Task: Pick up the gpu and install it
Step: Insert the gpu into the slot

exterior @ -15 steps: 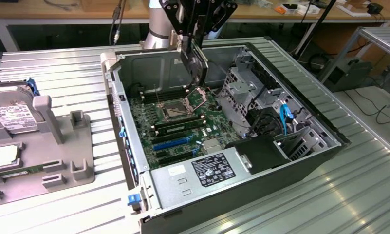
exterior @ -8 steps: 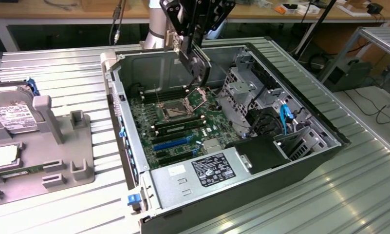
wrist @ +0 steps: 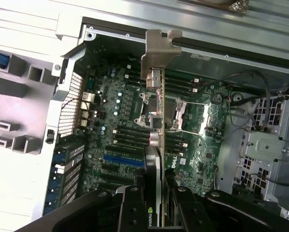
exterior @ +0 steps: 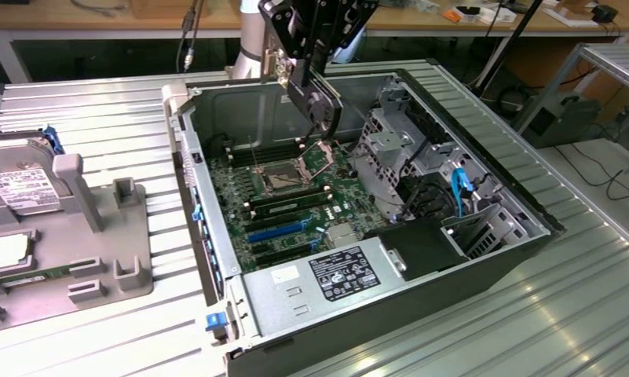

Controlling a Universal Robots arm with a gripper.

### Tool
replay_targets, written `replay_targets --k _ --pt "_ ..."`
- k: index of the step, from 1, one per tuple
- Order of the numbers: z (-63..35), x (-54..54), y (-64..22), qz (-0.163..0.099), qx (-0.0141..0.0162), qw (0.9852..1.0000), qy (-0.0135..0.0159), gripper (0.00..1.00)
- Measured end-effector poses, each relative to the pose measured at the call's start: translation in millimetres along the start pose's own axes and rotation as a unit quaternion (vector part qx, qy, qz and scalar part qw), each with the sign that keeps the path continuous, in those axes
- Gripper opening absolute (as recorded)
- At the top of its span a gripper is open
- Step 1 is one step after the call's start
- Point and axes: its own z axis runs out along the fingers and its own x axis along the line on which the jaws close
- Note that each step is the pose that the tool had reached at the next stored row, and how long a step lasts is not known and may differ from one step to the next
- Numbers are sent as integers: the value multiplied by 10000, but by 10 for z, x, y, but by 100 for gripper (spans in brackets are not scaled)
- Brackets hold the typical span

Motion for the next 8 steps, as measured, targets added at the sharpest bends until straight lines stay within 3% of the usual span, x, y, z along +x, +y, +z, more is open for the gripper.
replay_targets --k 3,8 --pt "0 0 0 -20 -1 10000 1 27" --pt "0 0 0 -265 -6 9996 12 27"
